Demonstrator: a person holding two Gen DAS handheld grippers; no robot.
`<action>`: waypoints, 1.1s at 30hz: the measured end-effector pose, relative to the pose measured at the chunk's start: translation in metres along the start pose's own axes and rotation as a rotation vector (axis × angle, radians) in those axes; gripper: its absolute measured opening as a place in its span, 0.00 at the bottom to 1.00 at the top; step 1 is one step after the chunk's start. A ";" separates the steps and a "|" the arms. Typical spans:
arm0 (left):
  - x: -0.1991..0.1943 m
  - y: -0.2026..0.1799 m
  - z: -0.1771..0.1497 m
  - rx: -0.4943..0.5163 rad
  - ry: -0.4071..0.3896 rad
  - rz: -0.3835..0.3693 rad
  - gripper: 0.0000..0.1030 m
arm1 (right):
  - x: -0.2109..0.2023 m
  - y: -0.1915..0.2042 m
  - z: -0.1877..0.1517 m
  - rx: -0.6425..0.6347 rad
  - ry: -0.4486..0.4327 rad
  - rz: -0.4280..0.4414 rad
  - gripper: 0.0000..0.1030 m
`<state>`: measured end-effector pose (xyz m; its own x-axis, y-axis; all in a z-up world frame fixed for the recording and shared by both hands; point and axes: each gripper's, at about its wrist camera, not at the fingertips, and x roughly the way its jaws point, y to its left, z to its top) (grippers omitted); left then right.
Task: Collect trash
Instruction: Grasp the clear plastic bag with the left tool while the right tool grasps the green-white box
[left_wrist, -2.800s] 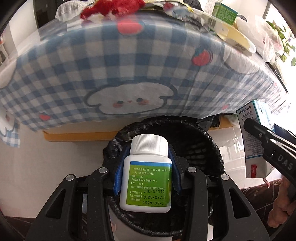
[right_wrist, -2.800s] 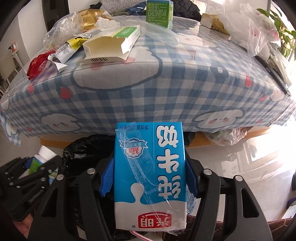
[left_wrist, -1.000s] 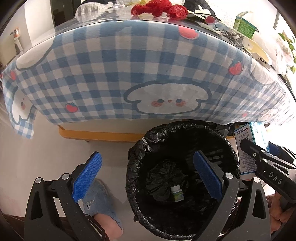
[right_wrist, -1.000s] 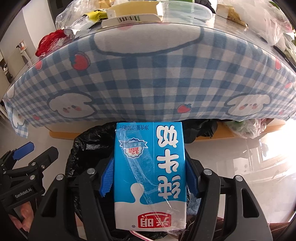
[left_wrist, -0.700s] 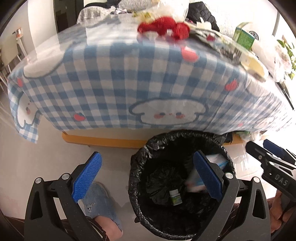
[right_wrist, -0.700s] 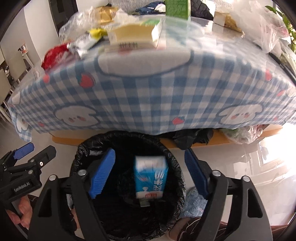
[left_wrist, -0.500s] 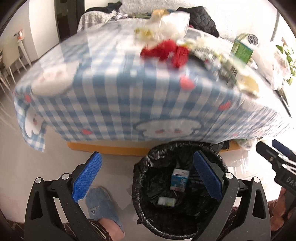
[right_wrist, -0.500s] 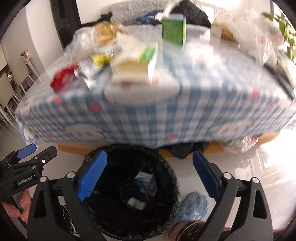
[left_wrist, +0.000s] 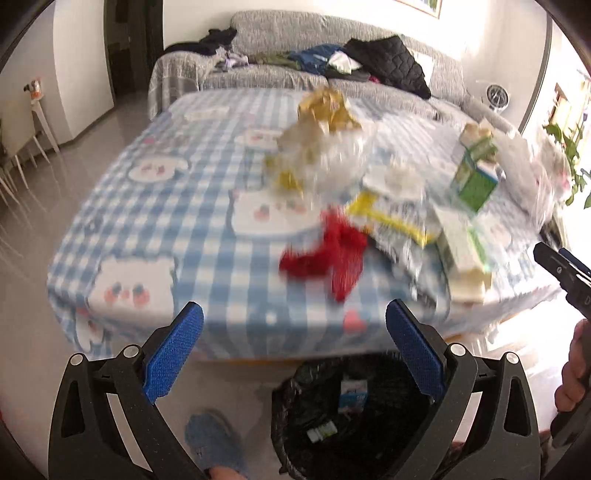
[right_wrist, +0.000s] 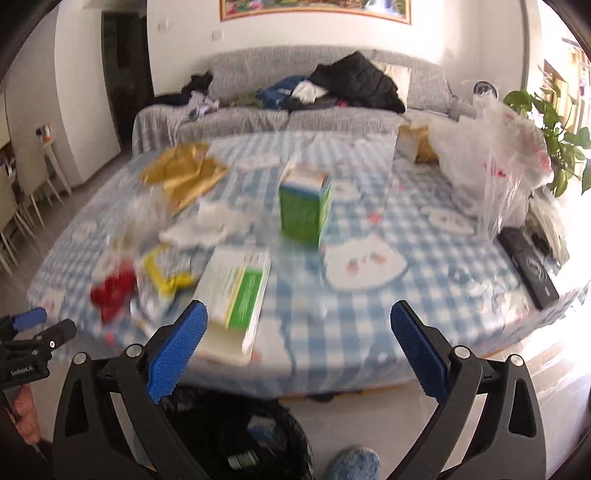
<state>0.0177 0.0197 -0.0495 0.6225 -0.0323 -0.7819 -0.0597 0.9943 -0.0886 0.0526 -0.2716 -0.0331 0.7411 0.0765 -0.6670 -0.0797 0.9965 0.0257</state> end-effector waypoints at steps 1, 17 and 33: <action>0.000 0.001 0.006 -0.008 -0.007 -0.007 0.94 | 0.002 -0.003 0.003 0.015 -0.011 0.003 0.93; 0.054 -0.022 0.081 0.034 0.004 0.032 0.94 | 0.070 -0.012 0.057 0.001 0.025 -0.053 0.93; 0.118 -0.045 0.121 0.072 0.032 0.046 0.86 | 0.135 -0.011 0.081 0.044 0.086 -0.066 0.88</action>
<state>0.1883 -0.0160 -0.0627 0.5952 0.0114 -0.8035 -0.0307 0.9995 -0.0086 0.2075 -0.2698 -0.0628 0.6835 0.0088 -0.7299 -0.0012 0.9999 0.0109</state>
